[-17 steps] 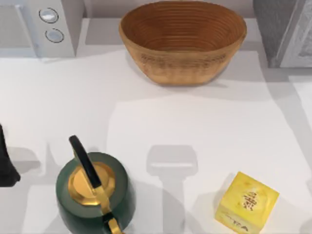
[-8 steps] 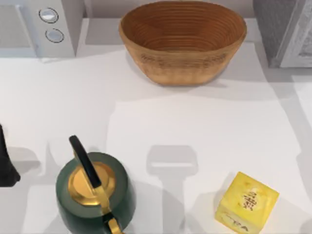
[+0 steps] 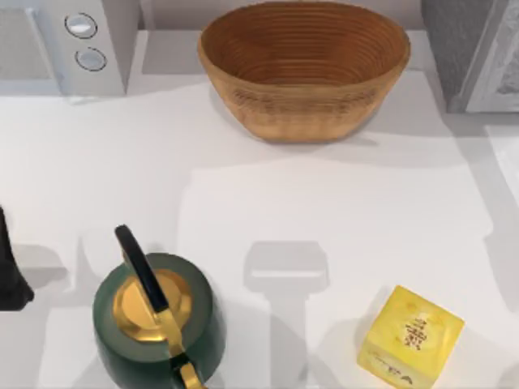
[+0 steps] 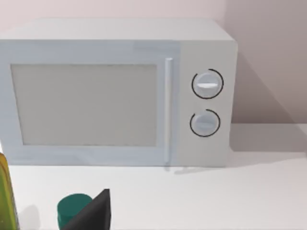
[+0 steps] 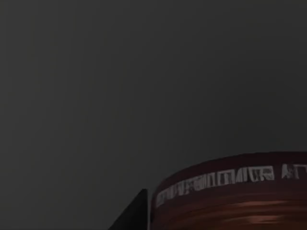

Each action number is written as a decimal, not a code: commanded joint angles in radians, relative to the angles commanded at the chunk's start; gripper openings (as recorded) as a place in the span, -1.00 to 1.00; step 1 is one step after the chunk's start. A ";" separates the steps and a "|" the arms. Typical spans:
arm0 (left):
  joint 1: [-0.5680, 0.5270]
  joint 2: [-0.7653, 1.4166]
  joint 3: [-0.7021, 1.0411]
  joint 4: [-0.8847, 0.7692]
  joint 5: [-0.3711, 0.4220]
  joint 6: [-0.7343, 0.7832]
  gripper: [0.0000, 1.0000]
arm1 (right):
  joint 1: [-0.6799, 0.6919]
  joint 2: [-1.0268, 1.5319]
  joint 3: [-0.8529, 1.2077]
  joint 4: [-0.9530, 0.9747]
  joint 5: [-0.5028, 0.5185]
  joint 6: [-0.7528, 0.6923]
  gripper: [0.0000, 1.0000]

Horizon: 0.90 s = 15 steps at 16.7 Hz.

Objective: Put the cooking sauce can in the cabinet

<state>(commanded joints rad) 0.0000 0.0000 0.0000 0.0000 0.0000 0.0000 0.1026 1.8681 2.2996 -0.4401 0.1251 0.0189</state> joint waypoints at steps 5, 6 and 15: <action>0.000 0.000 0.000 0.000 0.000 0.000 1.00 | 0.000 0.000 0.000 0.000 0.000 0.000 -0.70; 0.000 0.000 0.000 0.000 0.000 0.000 1.00 | 0.000 0.000 0.000 0.000 0.000 0.000 -0.55; 0.000 0.000 0.000 0.000 0.000 0.000 1.00 | 0.000 0.000 0.000 0.000 0.000 0.000 0.81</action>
<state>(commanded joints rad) 0.0000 0.0000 0.0000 0.0000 0.0000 0.0000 0.1026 1.8681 2.2996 -0.4401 0.1251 0.0189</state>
